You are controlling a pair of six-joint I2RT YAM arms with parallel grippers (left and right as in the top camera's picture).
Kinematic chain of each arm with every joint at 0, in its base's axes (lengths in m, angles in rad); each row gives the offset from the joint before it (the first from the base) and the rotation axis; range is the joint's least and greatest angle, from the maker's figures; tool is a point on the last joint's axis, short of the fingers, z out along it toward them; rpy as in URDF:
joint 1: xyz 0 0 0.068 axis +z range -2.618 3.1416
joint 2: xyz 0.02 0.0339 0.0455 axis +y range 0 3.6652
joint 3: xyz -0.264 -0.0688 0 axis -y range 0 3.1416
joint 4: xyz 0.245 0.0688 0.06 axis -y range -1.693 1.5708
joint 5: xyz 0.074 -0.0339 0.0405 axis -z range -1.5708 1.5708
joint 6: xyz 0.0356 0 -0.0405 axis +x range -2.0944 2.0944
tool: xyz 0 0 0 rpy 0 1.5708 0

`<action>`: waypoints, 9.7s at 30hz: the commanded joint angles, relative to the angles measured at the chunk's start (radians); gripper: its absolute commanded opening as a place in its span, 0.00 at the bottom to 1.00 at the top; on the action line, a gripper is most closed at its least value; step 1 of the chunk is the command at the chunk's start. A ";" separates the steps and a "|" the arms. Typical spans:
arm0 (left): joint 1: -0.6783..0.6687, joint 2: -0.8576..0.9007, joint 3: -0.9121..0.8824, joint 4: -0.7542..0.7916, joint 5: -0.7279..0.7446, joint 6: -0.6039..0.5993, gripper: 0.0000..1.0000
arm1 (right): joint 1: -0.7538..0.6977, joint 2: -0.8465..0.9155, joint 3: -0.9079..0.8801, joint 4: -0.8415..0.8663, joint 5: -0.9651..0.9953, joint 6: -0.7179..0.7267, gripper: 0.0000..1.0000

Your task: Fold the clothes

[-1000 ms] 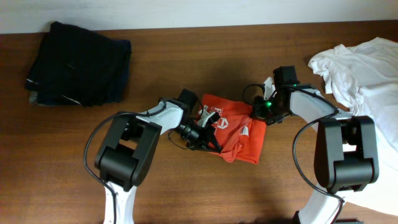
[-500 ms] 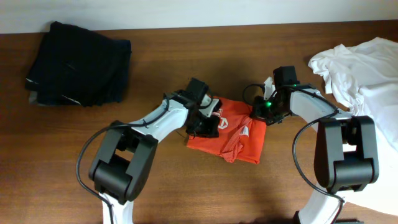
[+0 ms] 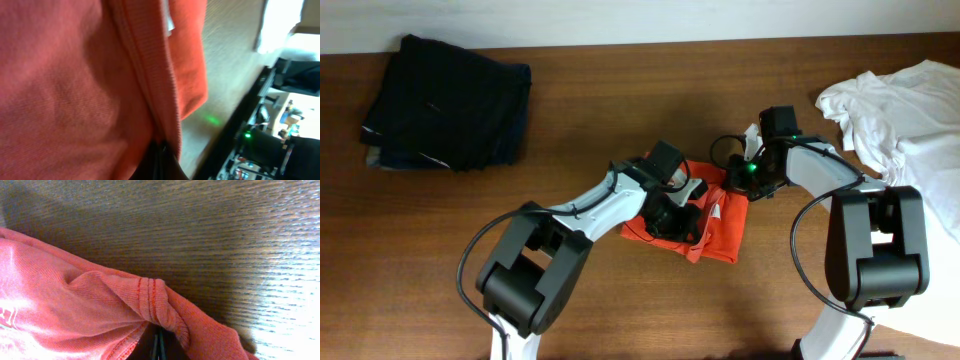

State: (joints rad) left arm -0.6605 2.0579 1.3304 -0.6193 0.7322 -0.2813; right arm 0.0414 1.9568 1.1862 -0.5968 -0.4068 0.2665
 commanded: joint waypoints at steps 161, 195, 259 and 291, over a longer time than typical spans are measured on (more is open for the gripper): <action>-0.193 0.134 0.109 -0.406 -0.866 0.044 0.00 | -0.362 -0.106 0.381 -0.372 0.233 -0.038 0.98; 0.336 0.151 0.303 -0.500 -0.473 0.253 0.51 | -0.362 -0.106 0.381 -0.372 0.233 -0.038 0.98; 0.747 -0.038 0.883 -0.078 -0.878 0.410 0.01 | -0.362 -0.106 0.381 -0.372 0.233 -0.038 0.98; 1.083 0.286 0.878 -0.283 -0.413 0.213 0.01 | -0.362 -0.105 0.381 -0.372 0.233 -0.038 0.98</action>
State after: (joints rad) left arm 0.4194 2.2391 2.2177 -0.8913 0.2741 -0.0536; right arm -0.3202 1.8530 1.5616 -0.9688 -0.1810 0.2291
